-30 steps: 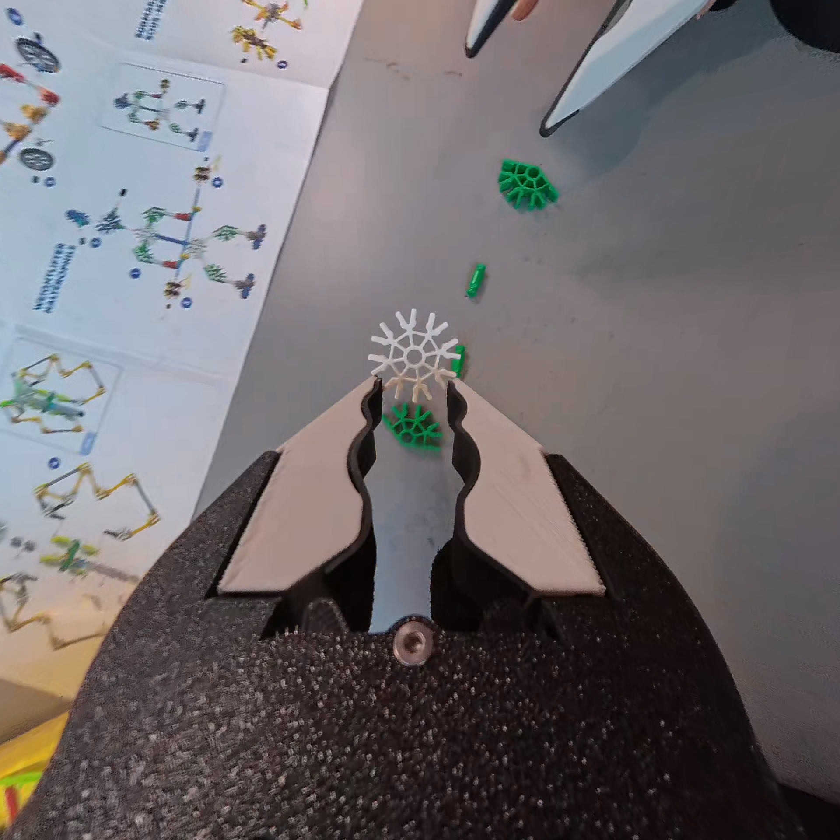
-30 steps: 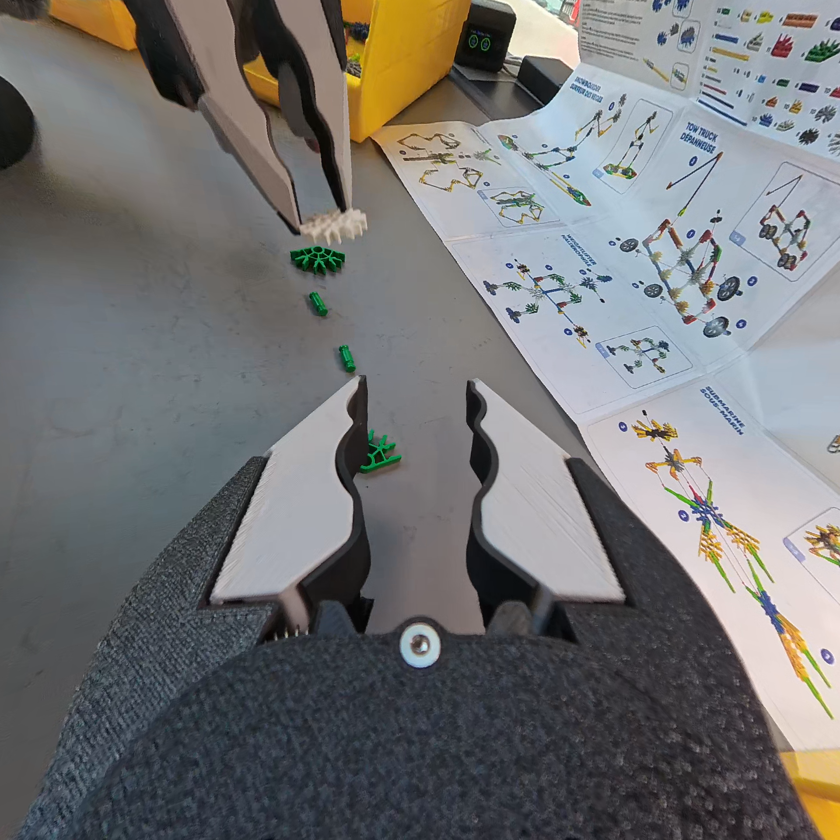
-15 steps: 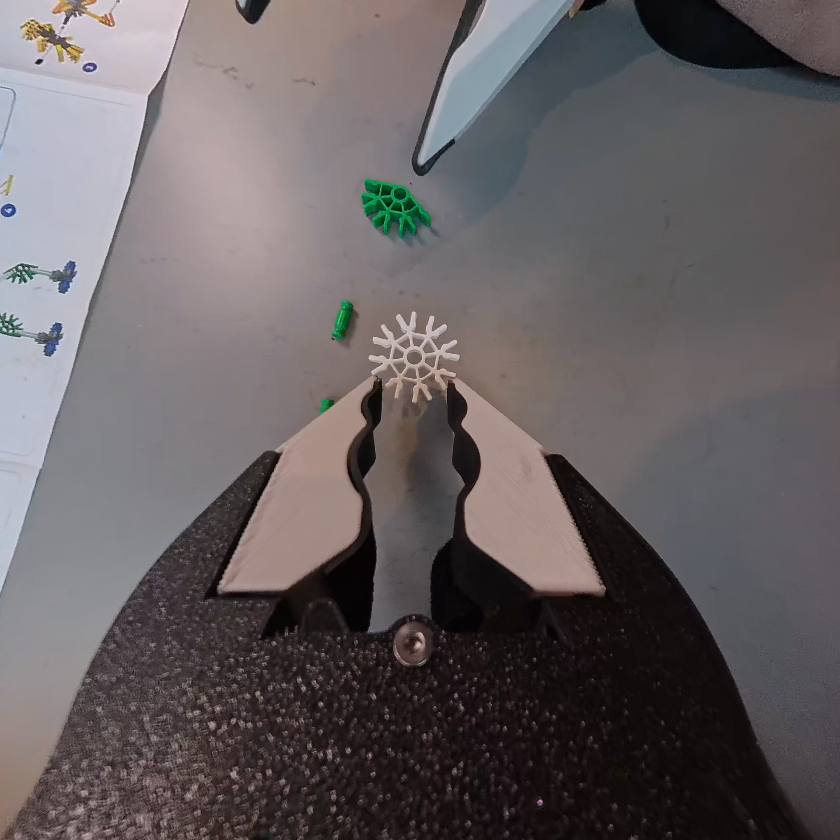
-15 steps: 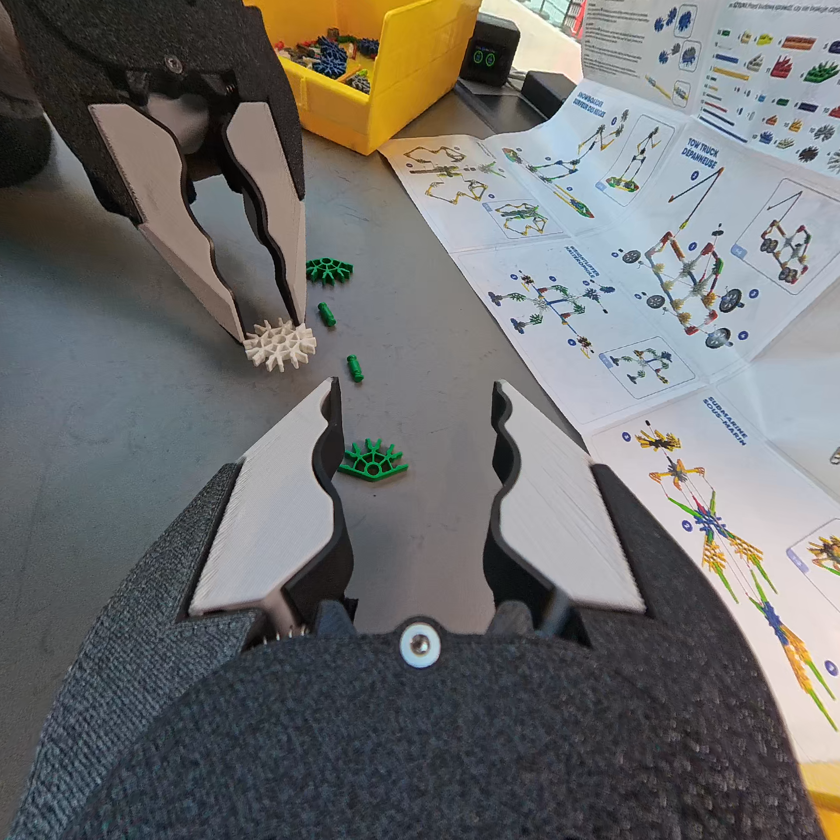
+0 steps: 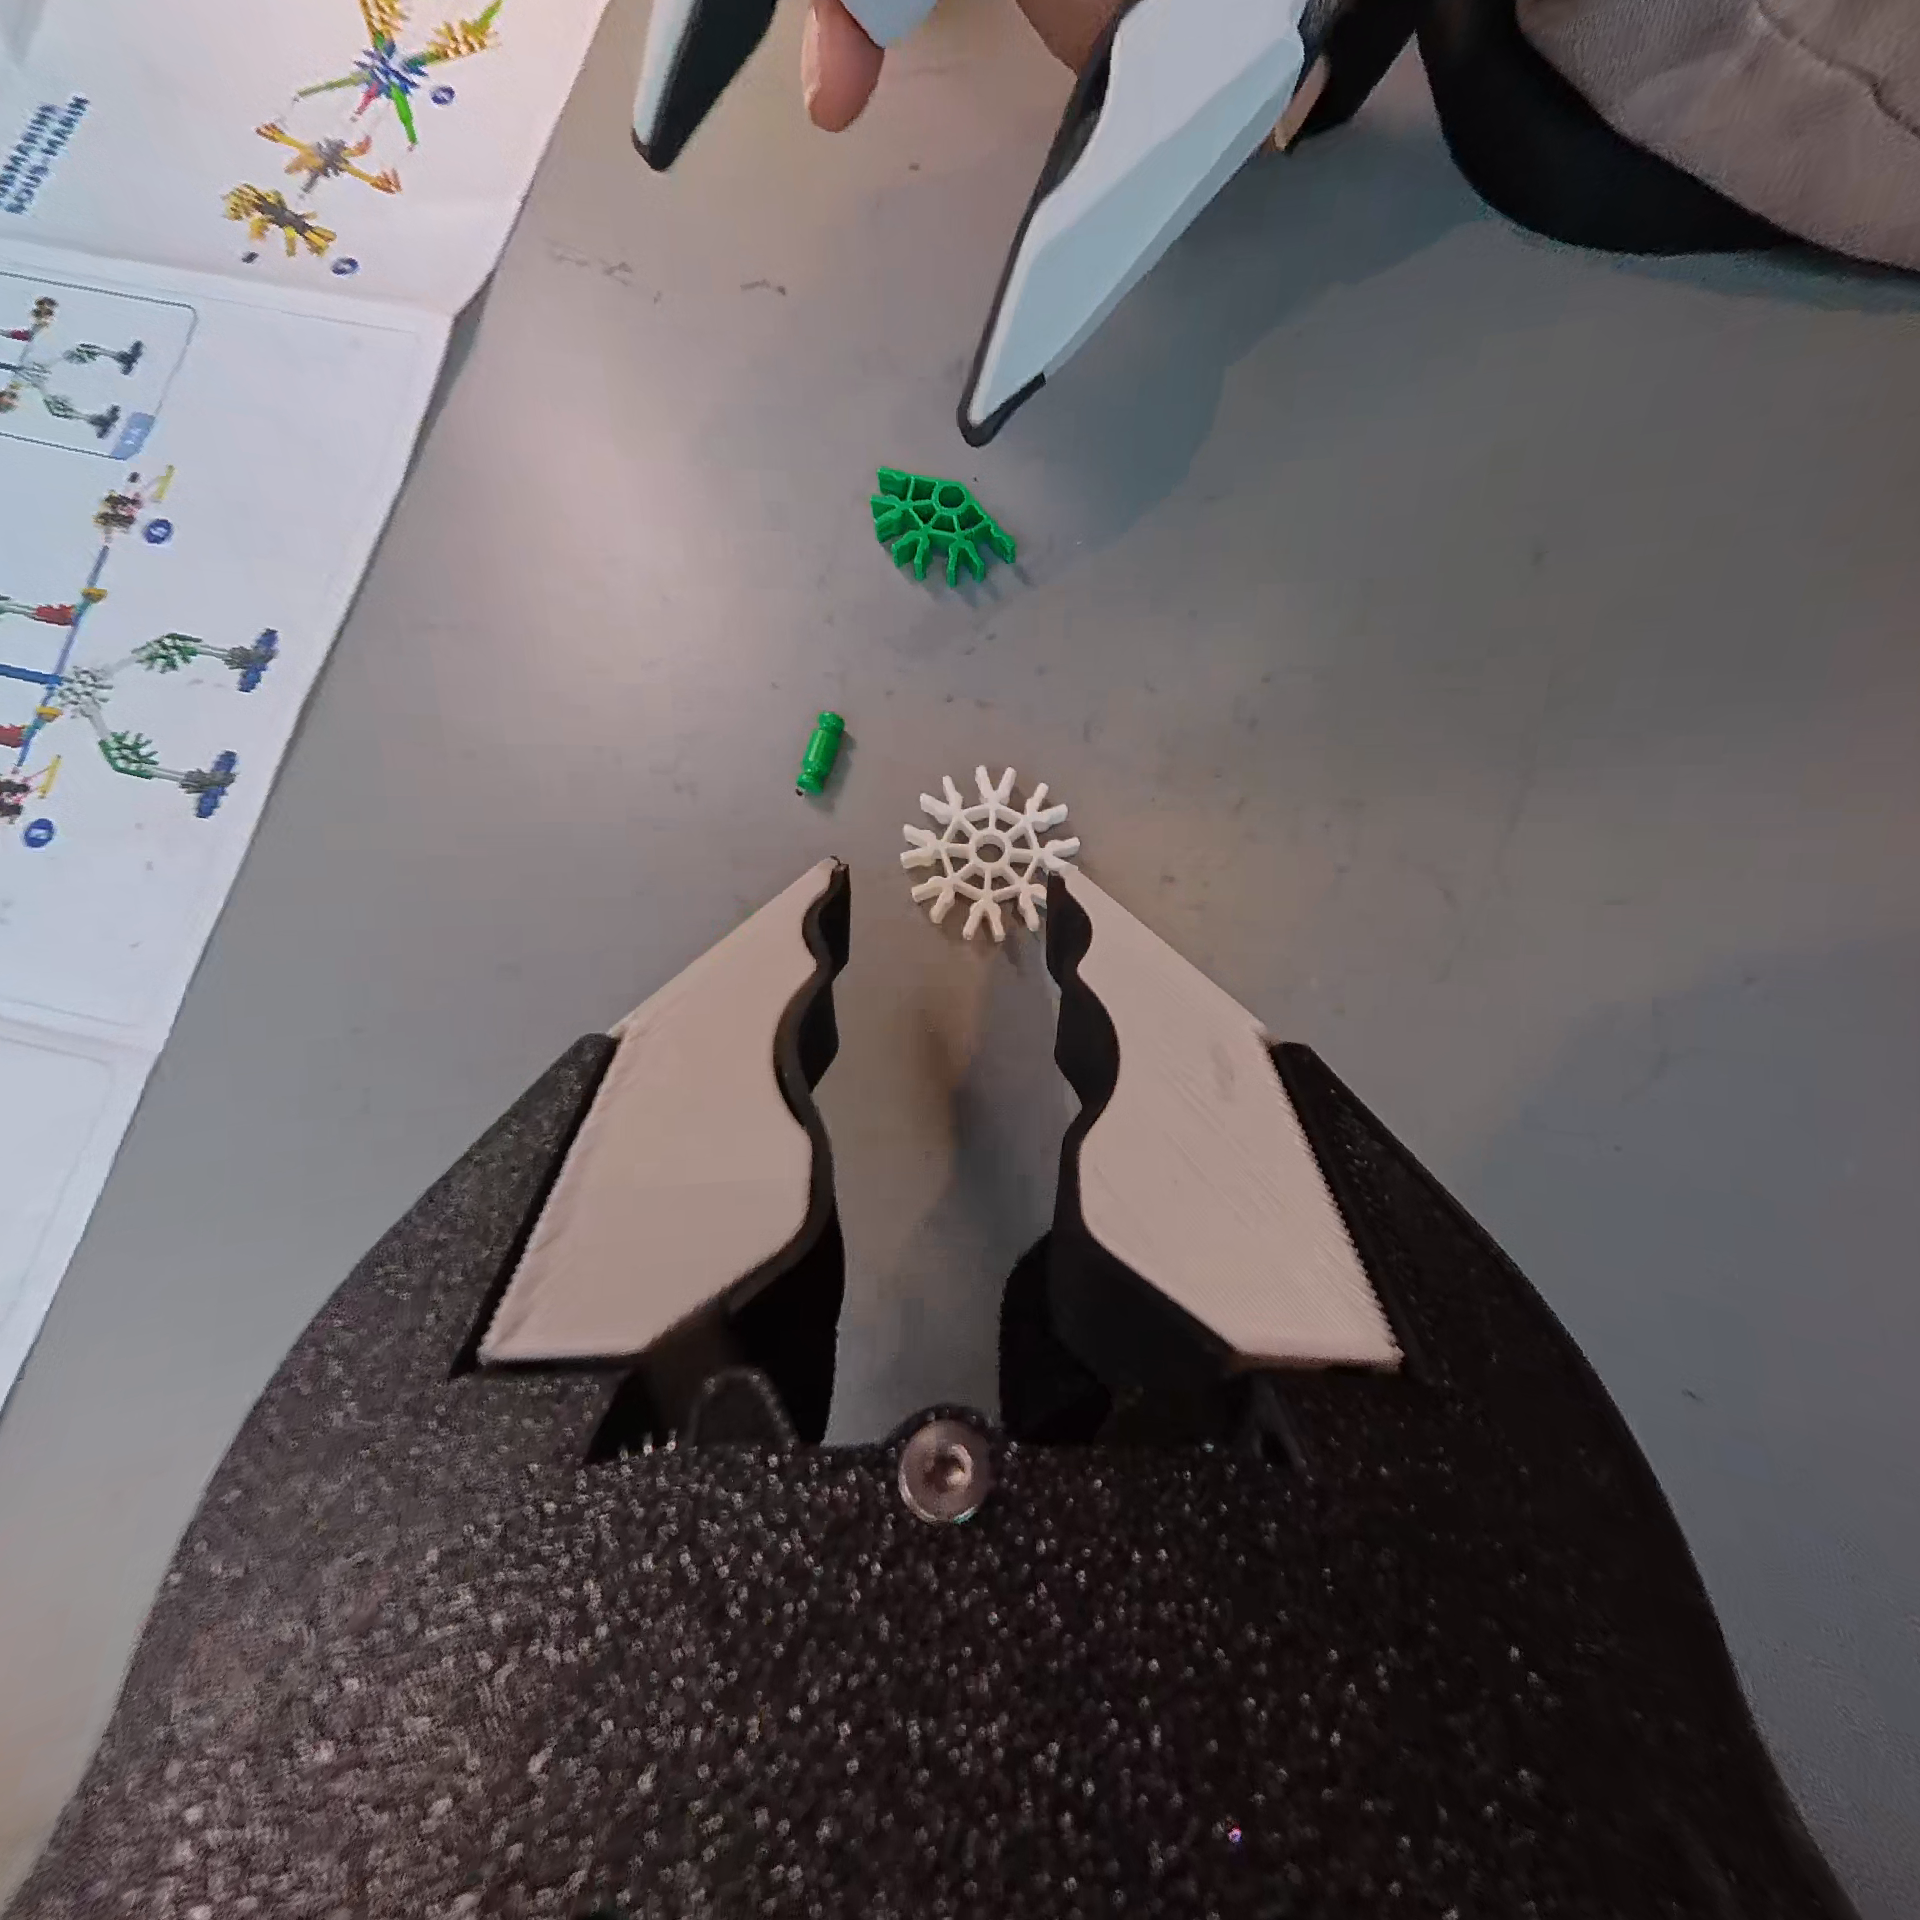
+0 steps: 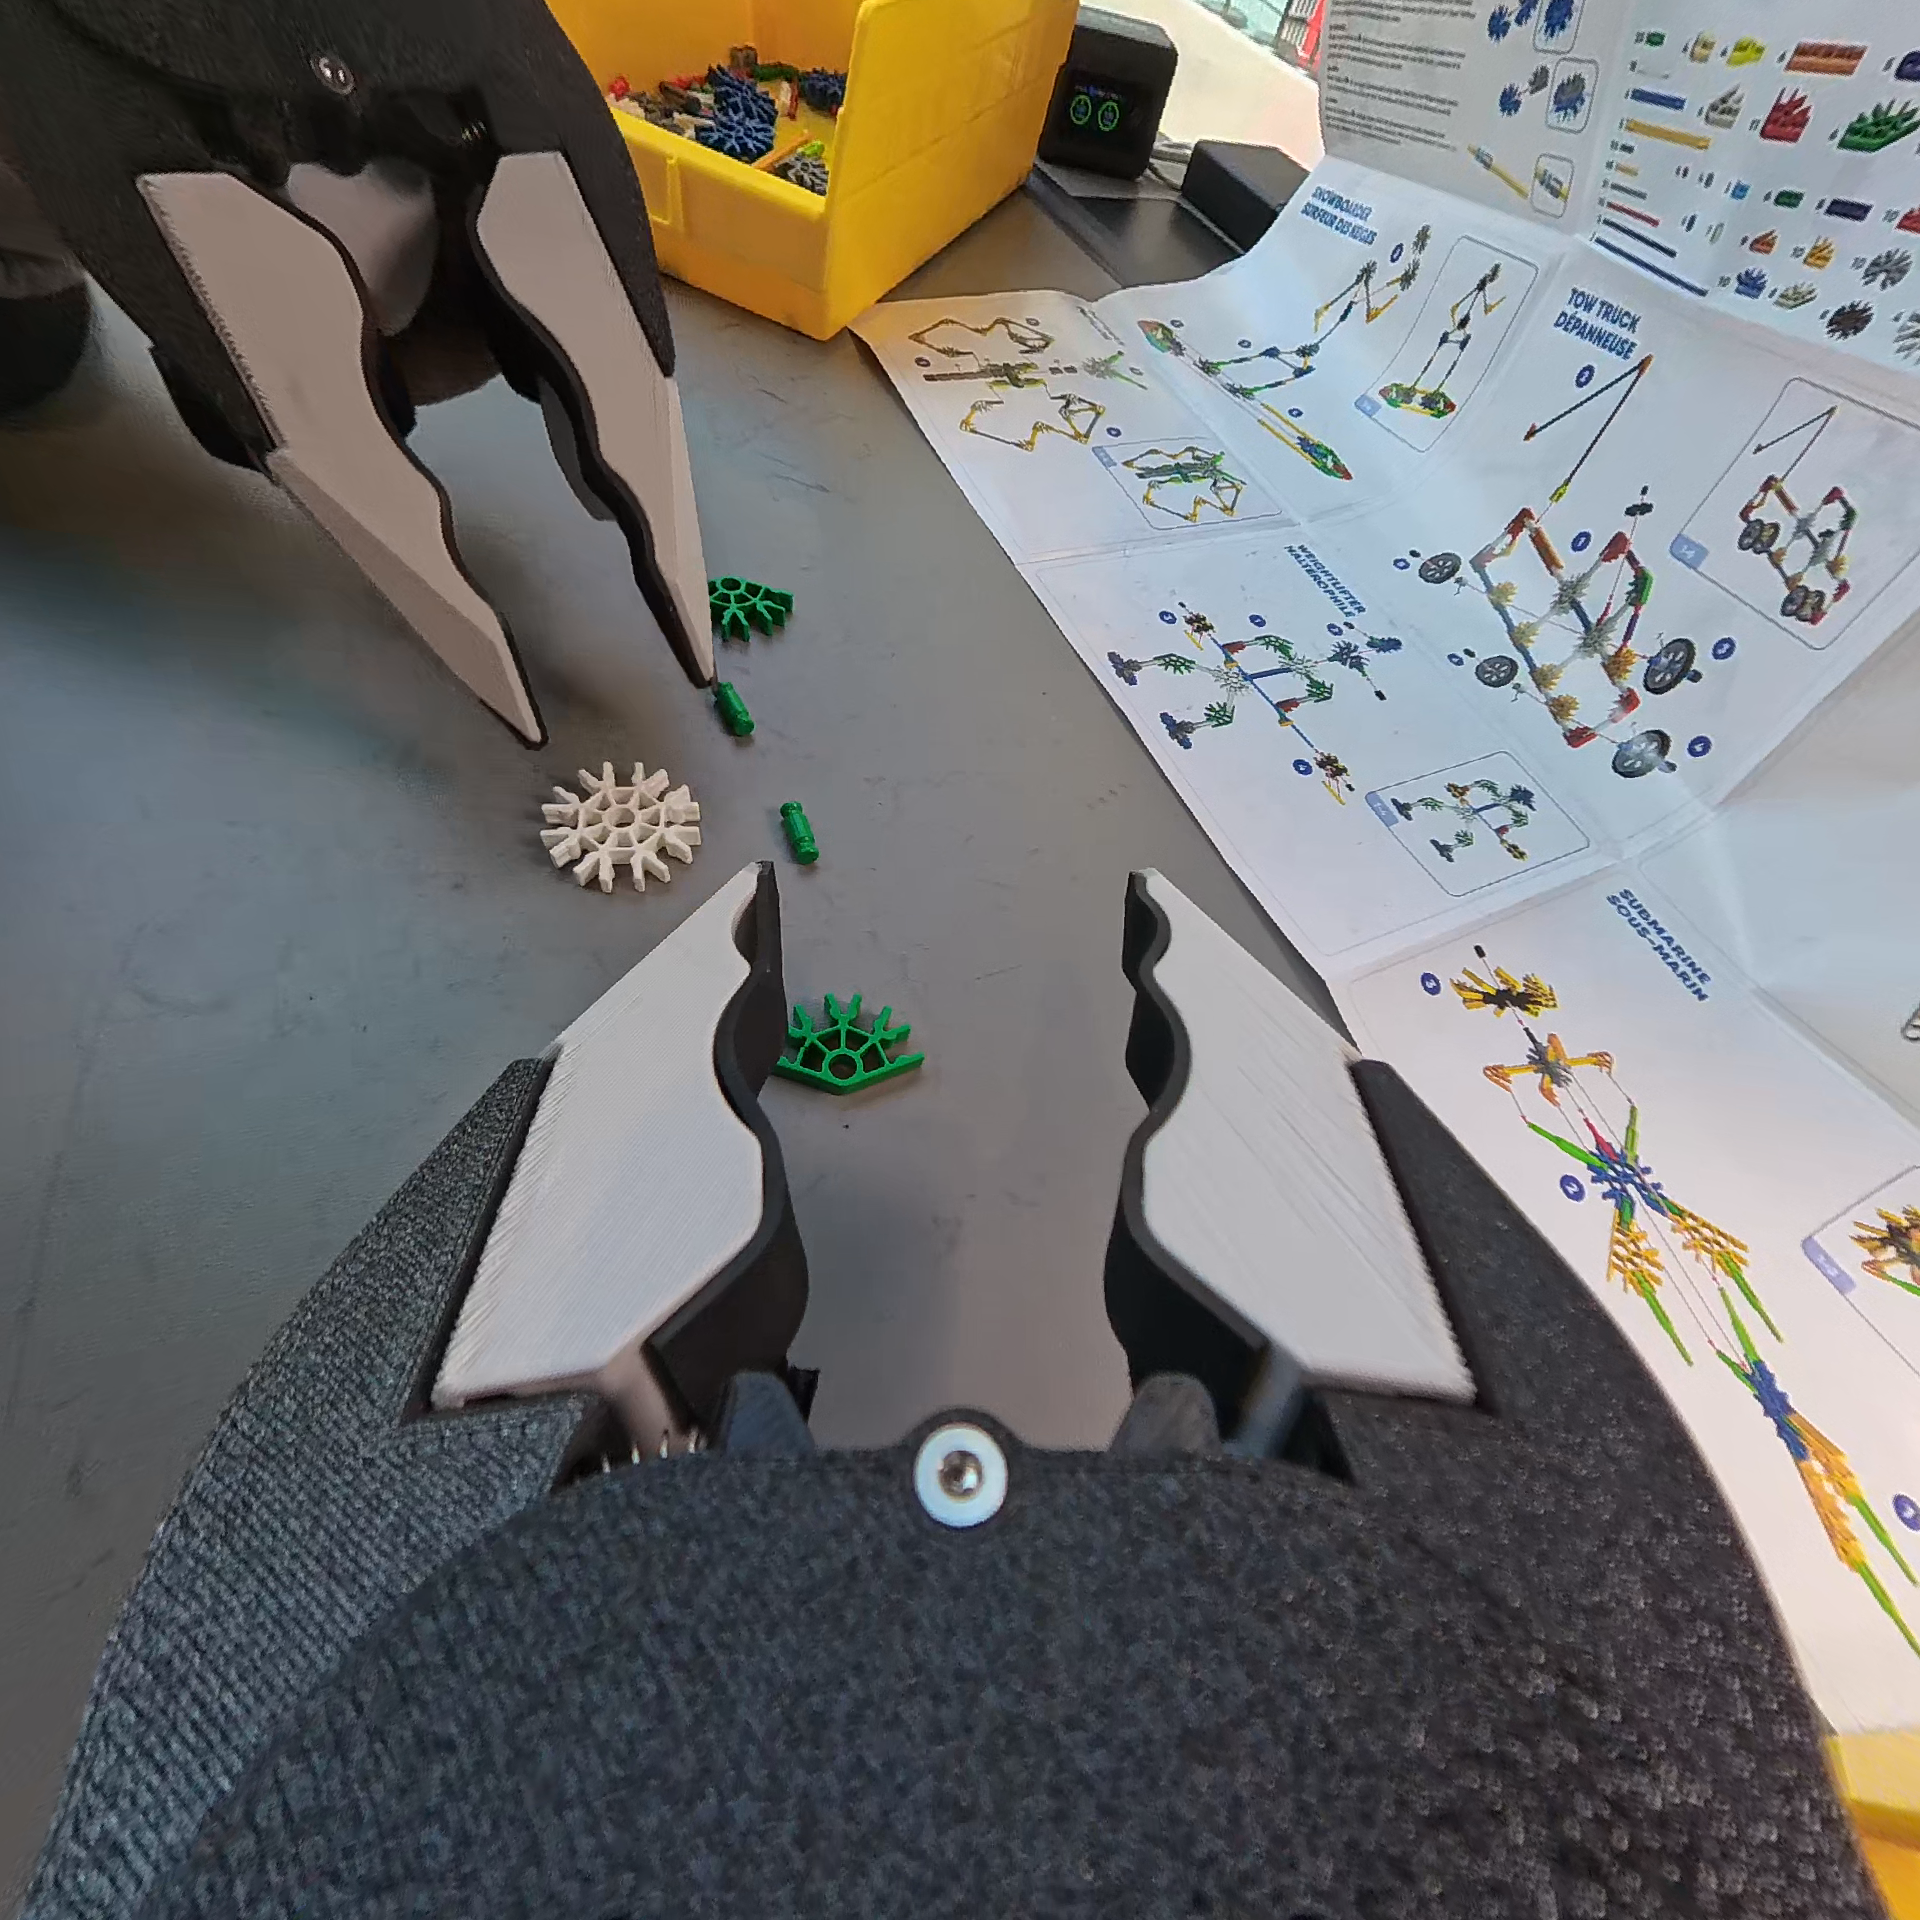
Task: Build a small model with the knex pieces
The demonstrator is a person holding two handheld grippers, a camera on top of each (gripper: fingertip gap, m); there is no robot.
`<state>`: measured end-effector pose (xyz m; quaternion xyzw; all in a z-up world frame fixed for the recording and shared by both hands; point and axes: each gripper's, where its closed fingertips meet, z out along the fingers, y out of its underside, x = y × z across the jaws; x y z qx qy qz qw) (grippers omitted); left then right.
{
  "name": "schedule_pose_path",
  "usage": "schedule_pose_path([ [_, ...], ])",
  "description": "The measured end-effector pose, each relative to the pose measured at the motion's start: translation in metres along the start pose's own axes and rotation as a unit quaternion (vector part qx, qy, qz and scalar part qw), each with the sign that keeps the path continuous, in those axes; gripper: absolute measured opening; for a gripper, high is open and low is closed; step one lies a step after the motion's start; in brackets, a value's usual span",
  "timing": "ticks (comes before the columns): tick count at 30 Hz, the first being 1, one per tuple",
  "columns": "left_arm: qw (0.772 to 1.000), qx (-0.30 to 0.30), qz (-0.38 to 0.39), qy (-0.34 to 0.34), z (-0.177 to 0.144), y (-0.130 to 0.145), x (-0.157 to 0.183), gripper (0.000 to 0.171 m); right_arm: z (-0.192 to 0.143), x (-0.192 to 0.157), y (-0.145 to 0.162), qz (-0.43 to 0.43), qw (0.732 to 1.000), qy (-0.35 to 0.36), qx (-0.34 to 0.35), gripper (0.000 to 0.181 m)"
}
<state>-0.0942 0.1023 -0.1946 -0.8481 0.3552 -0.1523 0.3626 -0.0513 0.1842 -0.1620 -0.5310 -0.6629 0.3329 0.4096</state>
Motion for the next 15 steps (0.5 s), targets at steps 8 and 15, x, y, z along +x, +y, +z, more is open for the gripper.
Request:
schedule_pose_path([
  [8, 0.995, 0.038, -0.035, -0.079, -0.023, 0.01, -0.047, 0.041, 0.0, 0.001, 0.0, 0.0, 1.0, 0.002, 0.0, 0.065],
  [15, 0.992, 0.057, -0.081, -0.075, -0.025, 0.029, -0.062, 0.039, 0.001, -0.001, 0.001, -0.008, 1.0, 0.003, -0.005, 0.064],
])
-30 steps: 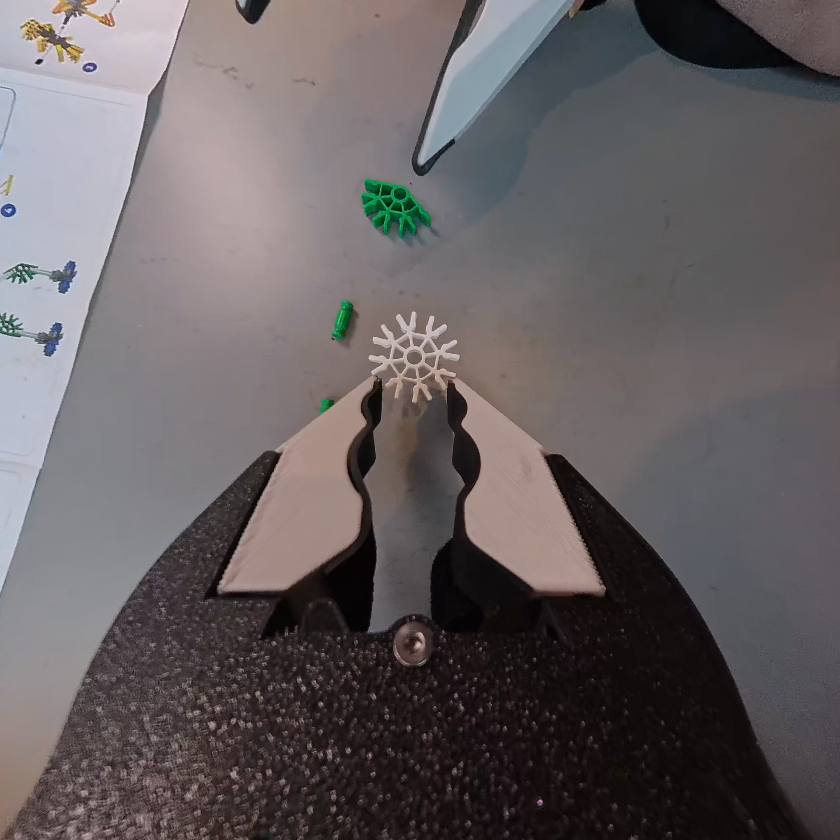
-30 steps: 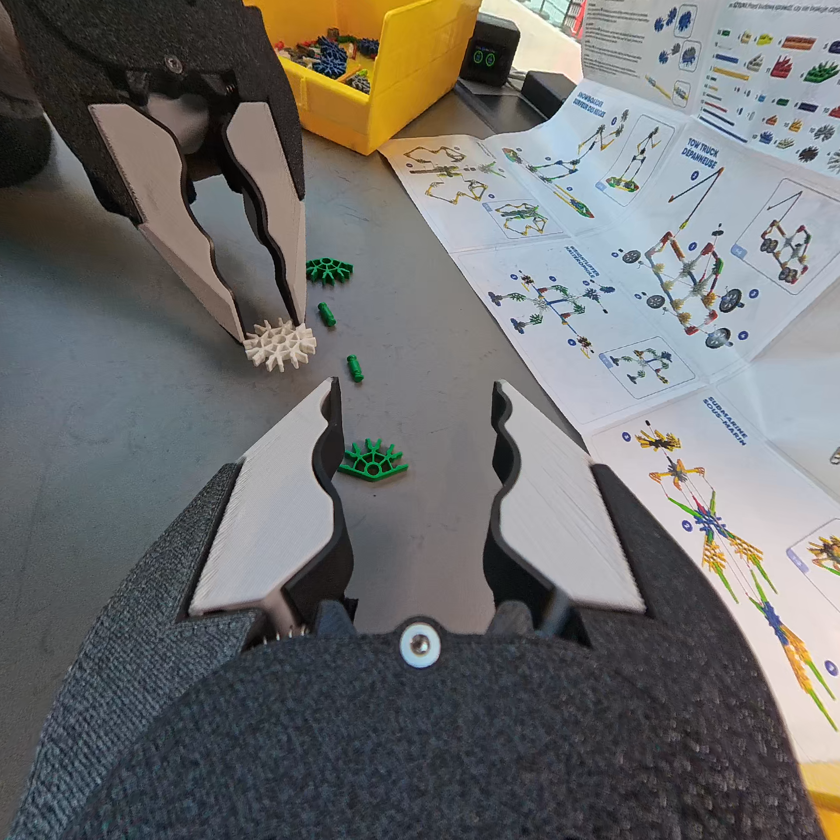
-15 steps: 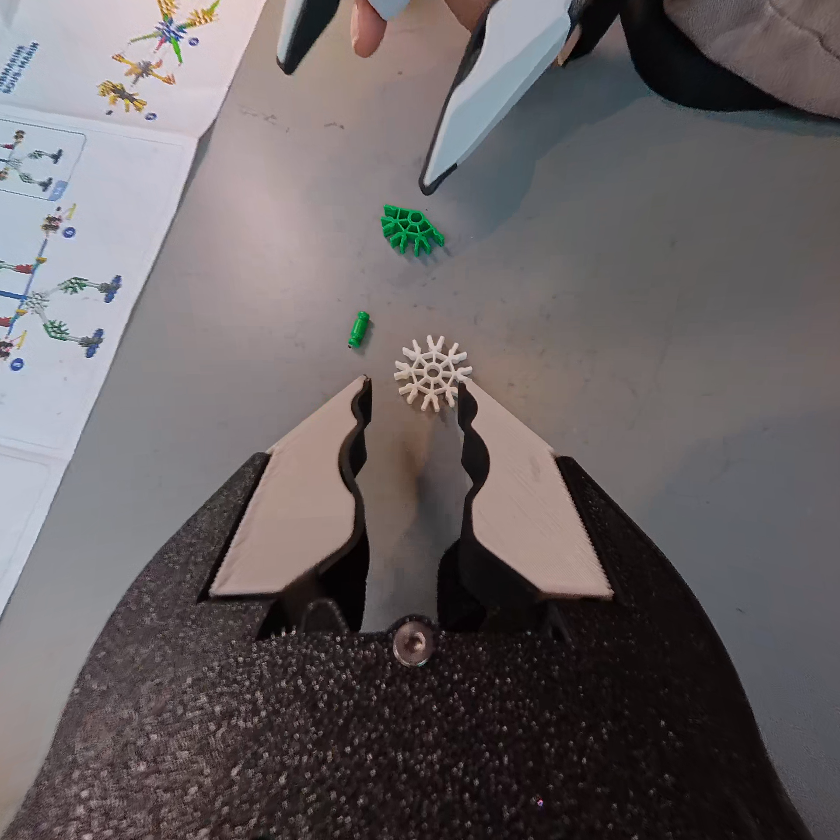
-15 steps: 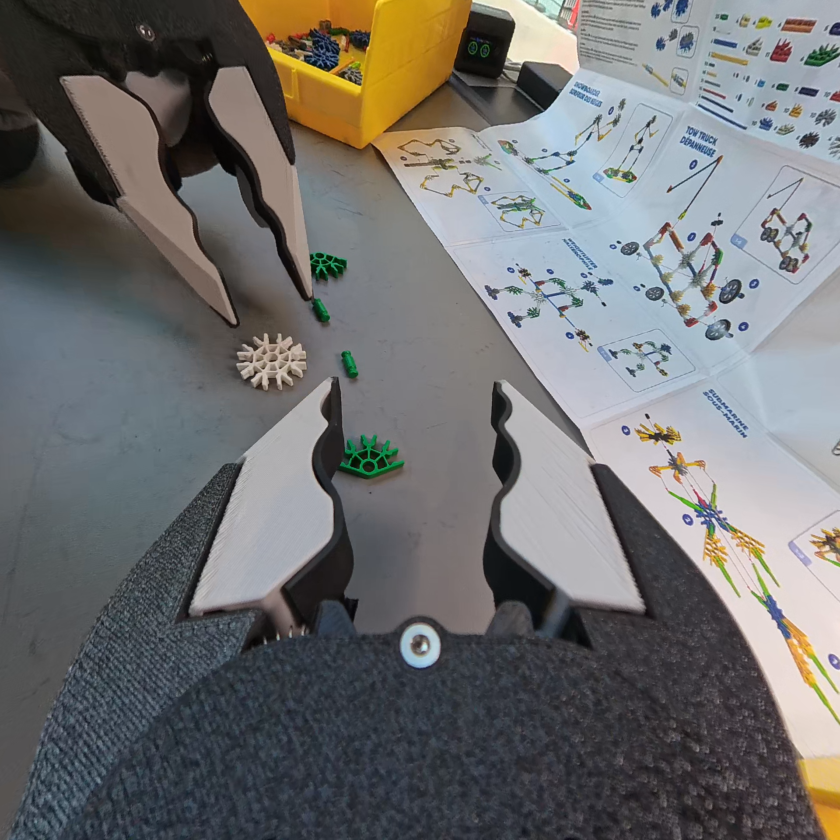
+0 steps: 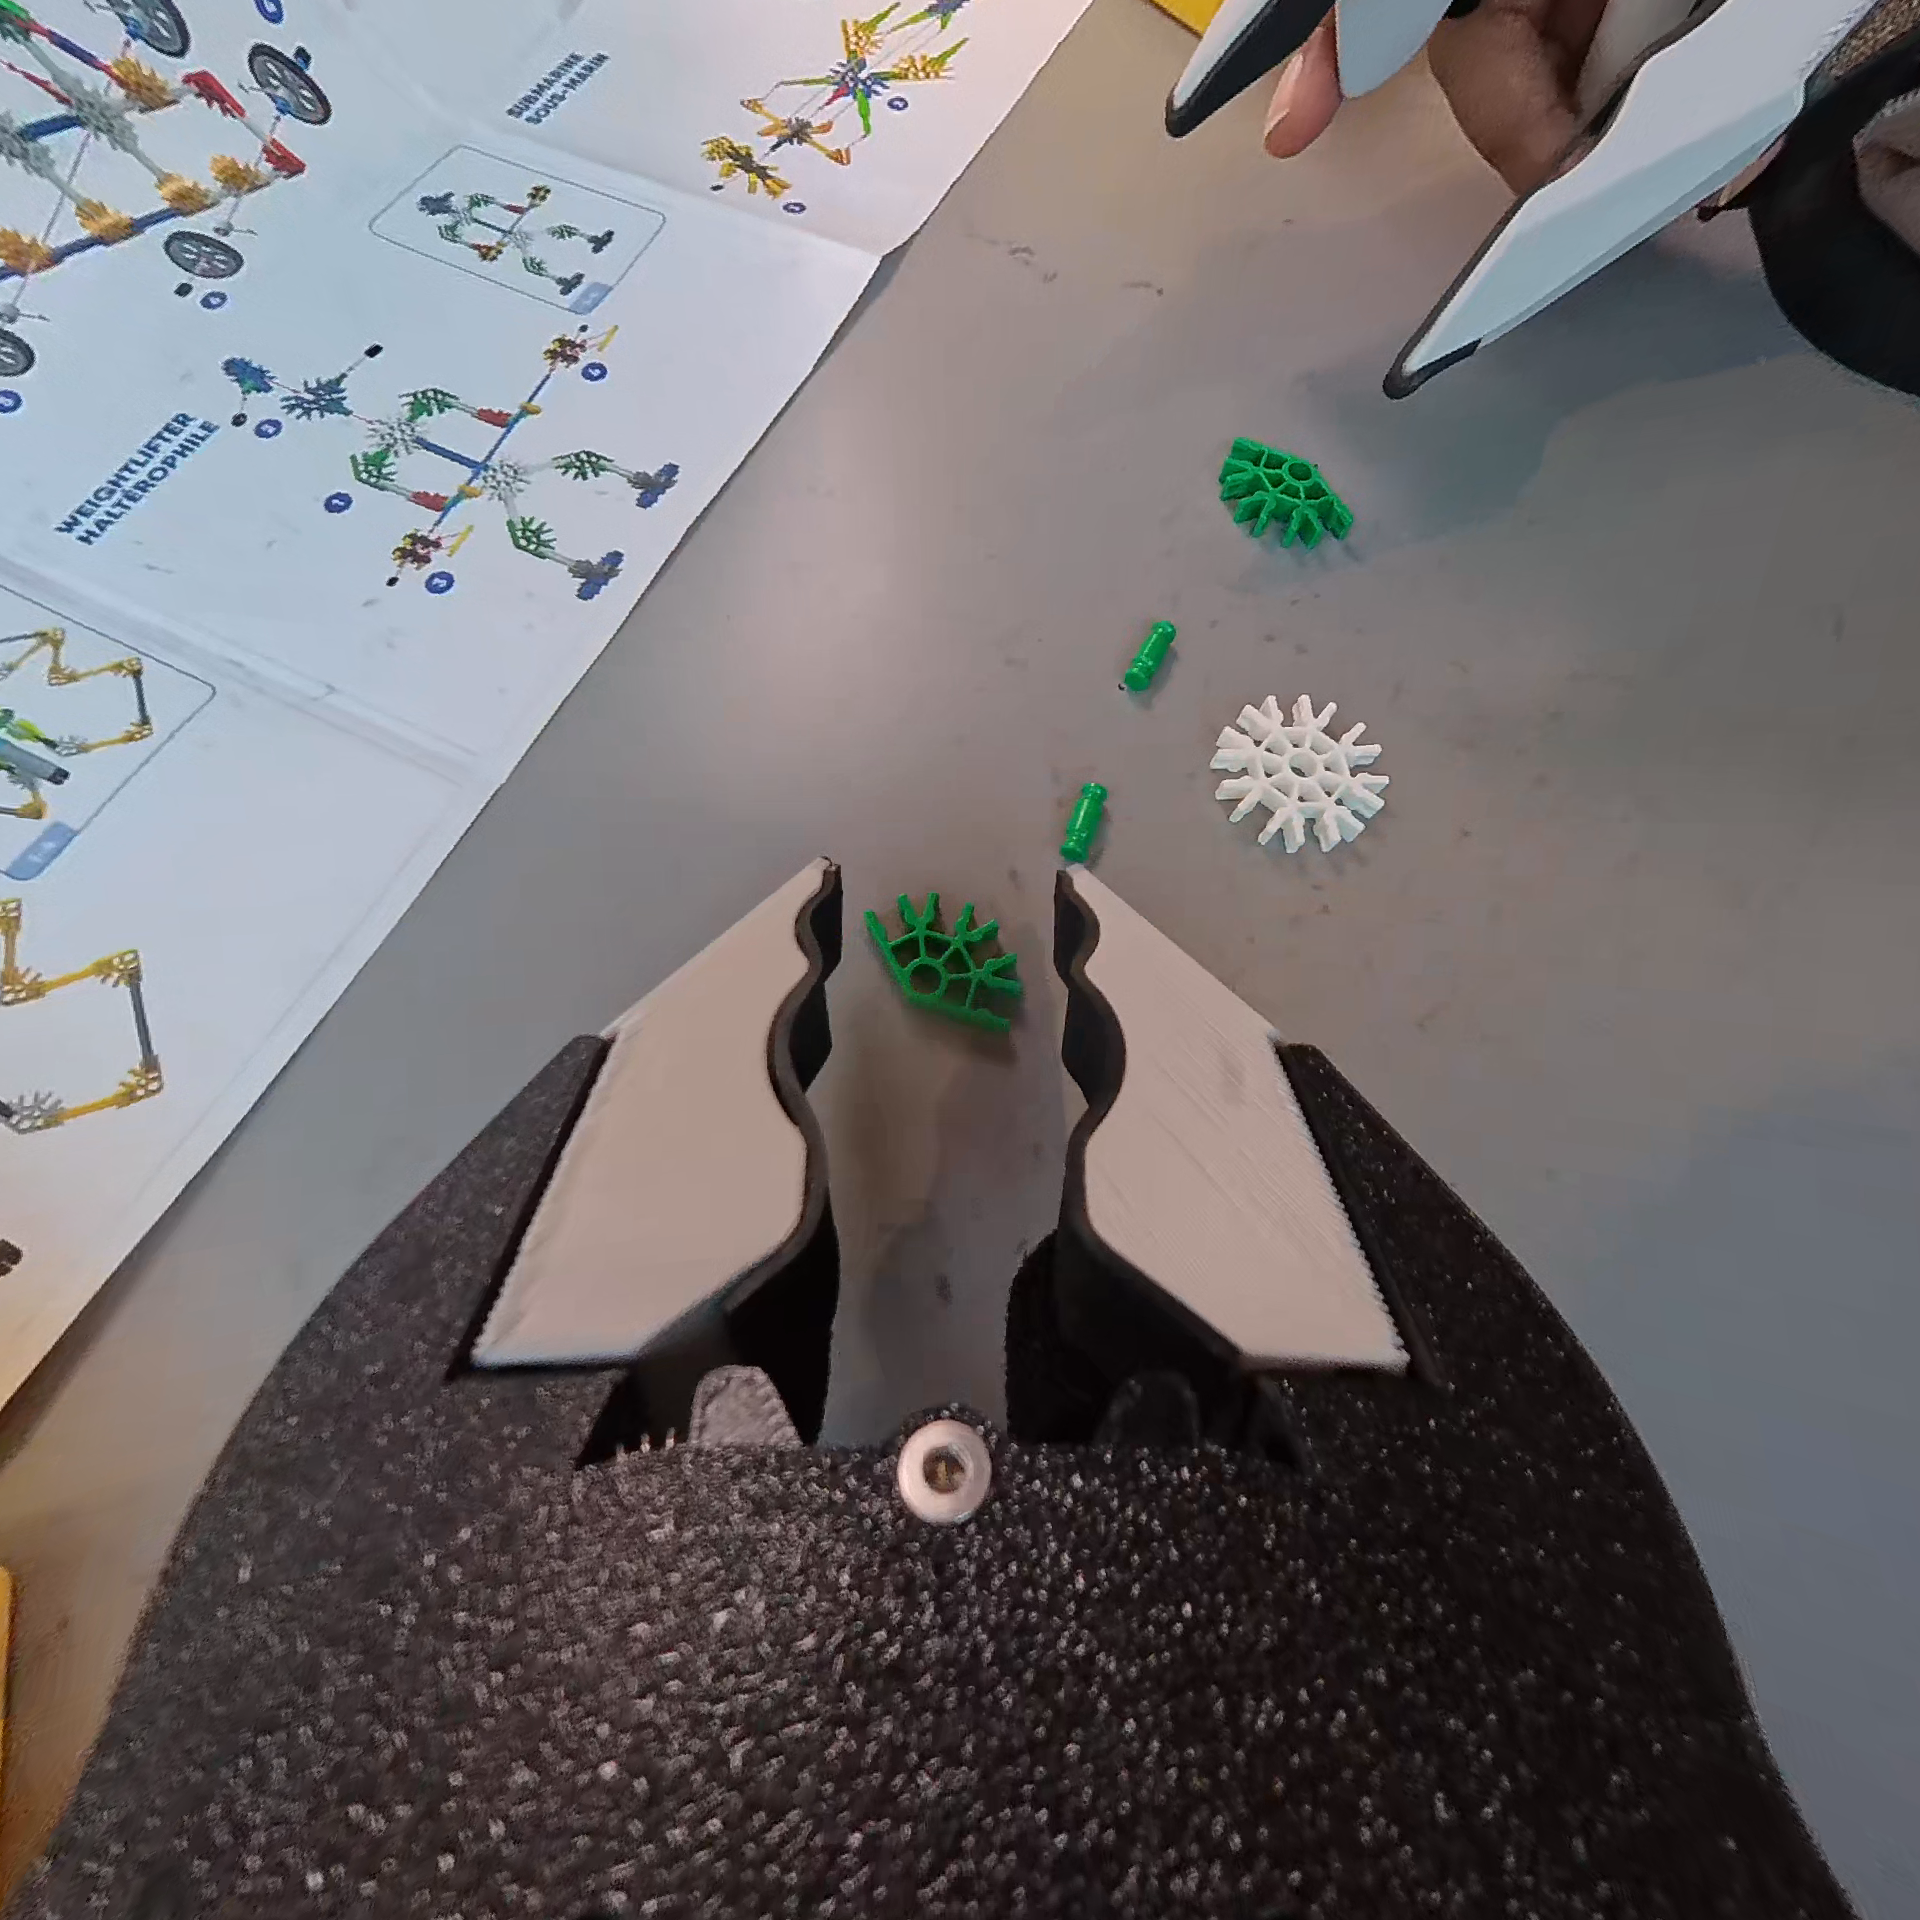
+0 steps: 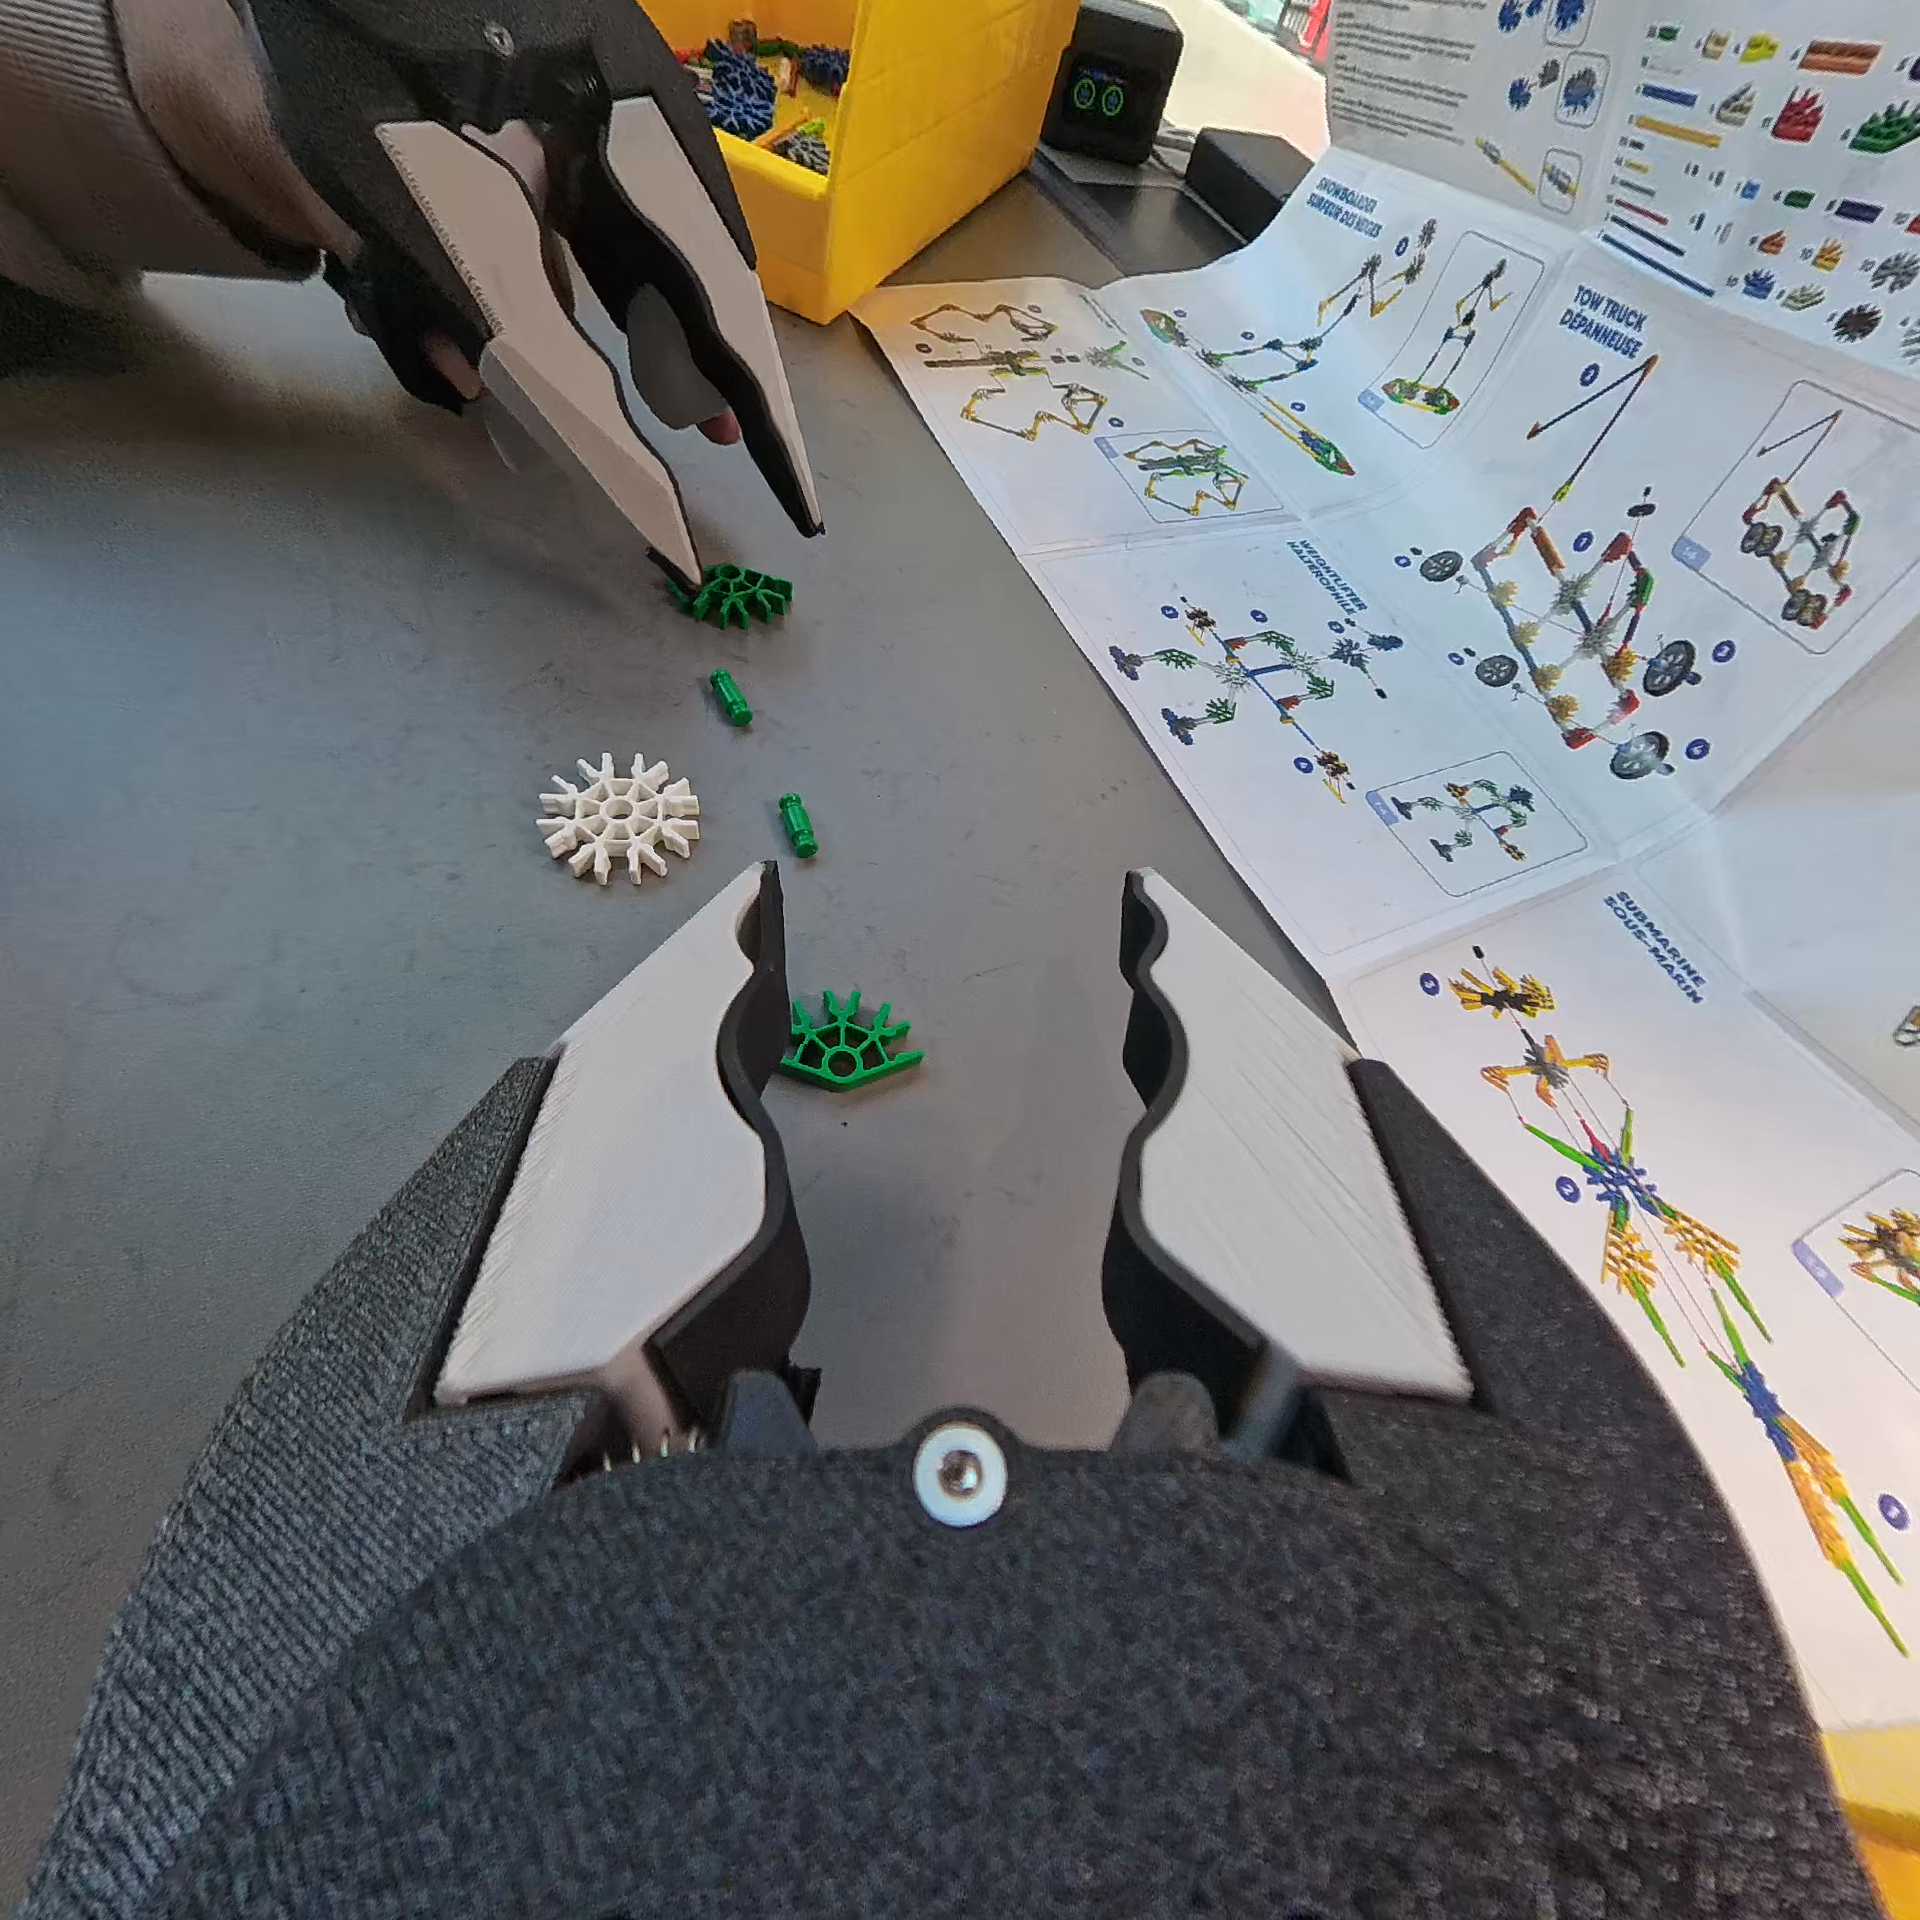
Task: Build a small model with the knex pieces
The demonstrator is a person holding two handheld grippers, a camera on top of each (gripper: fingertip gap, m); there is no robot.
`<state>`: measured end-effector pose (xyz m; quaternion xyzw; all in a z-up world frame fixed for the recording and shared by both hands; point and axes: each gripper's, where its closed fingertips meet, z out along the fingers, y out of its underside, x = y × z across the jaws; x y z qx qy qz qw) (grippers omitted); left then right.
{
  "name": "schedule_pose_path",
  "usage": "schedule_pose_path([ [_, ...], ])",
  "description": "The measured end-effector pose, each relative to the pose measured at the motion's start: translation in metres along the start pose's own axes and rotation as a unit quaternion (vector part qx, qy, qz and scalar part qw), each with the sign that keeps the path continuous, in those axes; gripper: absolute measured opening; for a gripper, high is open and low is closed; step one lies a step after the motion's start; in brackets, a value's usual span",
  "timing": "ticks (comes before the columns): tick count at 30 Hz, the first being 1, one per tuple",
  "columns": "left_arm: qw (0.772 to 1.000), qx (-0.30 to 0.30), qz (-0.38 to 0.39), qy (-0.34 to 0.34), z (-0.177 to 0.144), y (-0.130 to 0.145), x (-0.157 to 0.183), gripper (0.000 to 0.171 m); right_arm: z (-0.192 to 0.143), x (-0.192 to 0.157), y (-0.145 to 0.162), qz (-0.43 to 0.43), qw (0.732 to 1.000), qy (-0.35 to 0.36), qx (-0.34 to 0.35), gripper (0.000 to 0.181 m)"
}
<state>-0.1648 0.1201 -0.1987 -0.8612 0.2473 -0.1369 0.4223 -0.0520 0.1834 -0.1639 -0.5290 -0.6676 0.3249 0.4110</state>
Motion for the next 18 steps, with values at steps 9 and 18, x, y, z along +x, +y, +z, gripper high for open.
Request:
schedule_pose_path([
  [9, 0.99, 0.087, -0.033, -0.106, -0.013, -0.018, -0.033, 0.048, 0.0, 0.0, -0.003, 0.003, 1.0, 0.001, 0.009, 0.063],
  [18, 0.986, 0.097, 0.003, -0.132, -0.018, -0.021, -0.041, 0.024, -0.001, 0.002, -0.005, 0.008, 1.0, -0.001, 0.017, 0.06],
])
